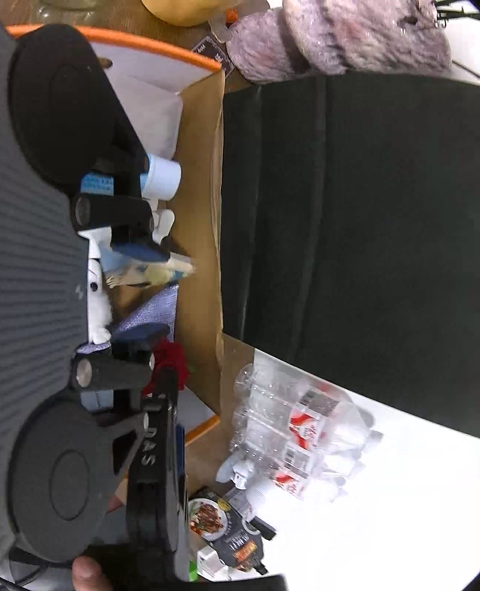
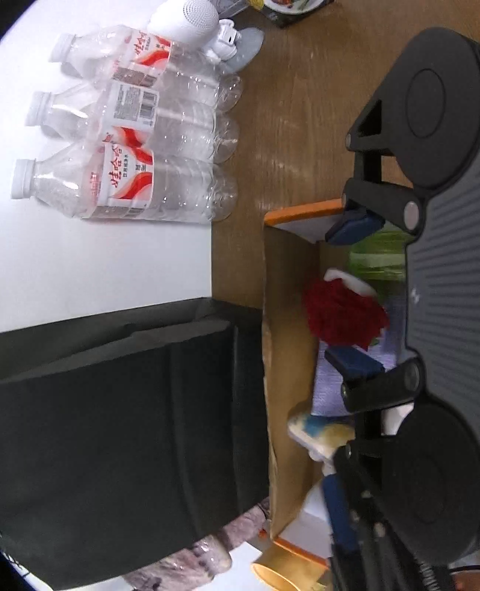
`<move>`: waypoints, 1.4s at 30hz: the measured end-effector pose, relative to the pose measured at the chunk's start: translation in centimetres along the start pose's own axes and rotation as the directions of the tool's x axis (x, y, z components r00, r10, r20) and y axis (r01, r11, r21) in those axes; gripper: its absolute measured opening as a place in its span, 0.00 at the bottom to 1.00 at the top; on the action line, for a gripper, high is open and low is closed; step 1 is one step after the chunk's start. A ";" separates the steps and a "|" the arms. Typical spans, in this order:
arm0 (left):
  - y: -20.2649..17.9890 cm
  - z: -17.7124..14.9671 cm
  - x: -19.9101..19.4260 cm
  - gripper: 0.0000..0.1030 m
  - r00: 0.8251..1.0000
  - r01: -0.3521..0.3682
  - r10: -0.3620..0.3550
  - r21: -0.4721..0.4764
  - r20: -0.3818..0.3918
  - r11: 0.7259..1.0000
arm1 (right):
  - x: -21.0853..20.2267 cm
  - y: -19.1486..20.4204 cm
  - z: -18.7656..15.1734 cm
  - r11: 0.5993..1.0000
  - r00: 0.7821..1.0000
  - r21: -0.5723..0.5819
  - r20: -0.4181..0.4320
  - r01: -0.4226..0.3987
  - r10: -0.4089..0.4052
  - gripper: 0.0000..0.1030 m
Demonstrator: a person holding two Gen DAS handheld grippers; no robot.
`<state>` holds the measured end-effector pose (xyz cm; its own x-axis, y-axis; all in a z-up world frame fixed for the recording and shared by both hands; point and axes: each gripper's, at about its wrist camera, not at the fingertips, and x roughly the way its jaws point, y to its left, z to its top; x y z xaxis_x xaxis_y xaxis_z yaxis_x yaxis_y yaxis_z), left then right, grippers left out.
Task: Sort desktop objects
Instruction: 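Open both tools to drop the packet and rose into the box, then withdraw both open tools back over the table and pause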
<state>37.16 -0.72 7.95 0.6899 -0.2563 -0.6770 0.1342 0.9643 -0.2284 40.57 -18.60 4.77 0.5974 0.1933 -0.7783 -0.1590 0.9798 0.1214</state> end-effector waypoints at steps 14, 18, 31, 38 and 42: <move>-0.3 -1.0 -9.0 0.96 0.962 -0.269 0.271 0.064 -0.029 0.961 | -9.6 3.5 -3.2 0.995 0.999 -0.096 -0.032 0.027 -0.030 0.81; -0.3 -3.2 -11.3 1.00 0.963 -0.264 0.267 0.056 -0.046 0.963 | -12.2 4.7 -5.1 0.994 0.998 -0.100 -0.049 0.044 -0.050 0.85; -0.9 -8.5 -18.4 1.00 0.971 -0.232 0.233 0.011 -0.048 0.973 | -17.9 6.4 -11.5 0.997 0.998 -0.071 -0.033 0.042 -0.044 0.90; -1.6 -14.6 -20.8 1.00 0.972 -0.232 0.232 0.028 -0.019 0.972 | -19.5 6.6 -17.8 0.999 1.000 -0.039 0.014 0.018 -0.017 0.90; -1.6 -19.5 -22.0 1.00 0.978 -0.201 0.201 -0.002 0.064 0.980 | -20.0 6.4 -22.1 1.000 0.993 -0.006 0.117 0.001 0.000 0.90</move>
<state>7.86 2.11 9.57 0.7469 -0.0527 -0.6629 -0.0090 0.9960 -0.0893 10.22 -17.32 7.50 0.6849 0.1980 -0.7012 -0.1634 0.9796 0.1170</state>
